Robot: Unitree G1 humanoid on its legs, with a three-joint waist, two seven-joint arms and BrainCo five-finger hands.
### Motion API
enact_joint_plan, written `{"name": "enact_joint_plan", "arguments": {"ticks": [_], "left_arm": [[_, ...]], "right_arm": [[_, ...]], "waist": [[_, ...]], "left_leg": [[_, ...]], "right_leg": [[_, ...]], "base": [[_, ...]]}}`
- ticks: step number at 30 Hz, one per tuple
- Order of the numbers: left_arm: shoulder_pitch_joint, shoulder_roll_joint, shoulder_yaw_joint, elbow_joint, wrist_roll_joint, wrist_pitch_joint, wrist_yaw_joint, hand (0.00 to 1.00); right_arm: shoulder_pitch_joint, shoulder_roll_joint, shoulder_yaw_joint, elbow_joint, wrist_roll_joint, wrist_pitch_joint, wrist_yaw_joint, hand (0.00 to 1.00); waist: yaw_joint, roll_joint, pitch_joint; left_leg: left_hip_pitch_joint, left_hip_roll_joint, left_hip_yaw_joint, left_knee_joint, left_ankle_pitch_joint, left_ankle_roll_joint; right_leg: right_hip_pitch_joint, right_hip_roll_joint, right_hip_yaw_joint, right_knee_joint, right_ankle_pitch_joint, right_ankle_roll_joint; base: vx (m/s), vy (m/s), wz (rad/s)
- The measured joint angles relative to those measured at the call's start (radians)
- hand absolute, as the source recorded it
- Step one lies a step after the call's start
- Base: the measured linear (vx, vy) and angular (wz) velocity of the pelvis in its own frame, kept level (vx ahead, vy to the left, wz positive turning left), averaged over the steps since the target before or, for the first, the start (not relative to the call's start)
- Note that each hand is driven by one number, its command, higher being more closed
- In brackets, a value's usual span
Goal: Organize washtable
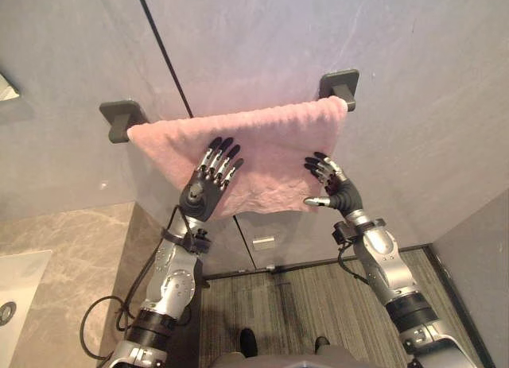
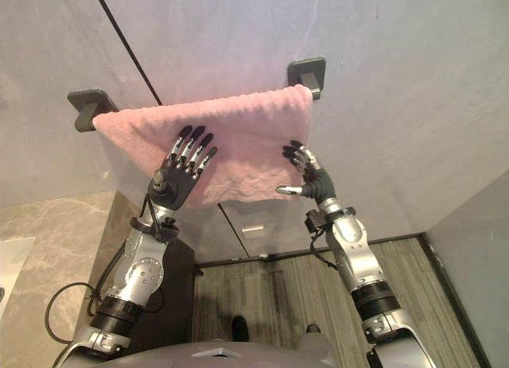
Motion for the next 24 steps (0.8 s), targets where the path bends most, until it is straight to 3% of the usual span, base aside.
{"name": "enact_joint_plan", "arguments": {"ticks": [10, 24], "left_arm": [[0.123, -0.043, 0.112, 0.094, 0.019, -0.001, 0.035, 0.0], [0.281, -0.053, 0.256, 0.307, 0.098, 0.022, 0.085, 0.0]], "right_arm": [[0.035, 0.0, -0.305, 0.008, 0.07, -0.023, -0.072, 0.0], [0.206, 0.06, -0.395, 0.007, 0.069, -0.021, -0.065, 0.0]], "waist": [[-0.001, 0.005, 0.0], [-0.003, 0.009, 0.001]], "left_leg": [[-0.002, 0.003, 0.009, 0.0, 0.0, 0.0], [0.001, 0.005, -0.009, -0.009, -0.002, -0.001]], "right_leg": [[0.007, 0.005, 0.01, -0.032, 0.019, -0.001], [0.036, 0.01, -0.016, -0.068, 0.027, 0.0]], "base": [[0.0, 0.0, -0.03], [0.0, -0.003, 0.03]]}}
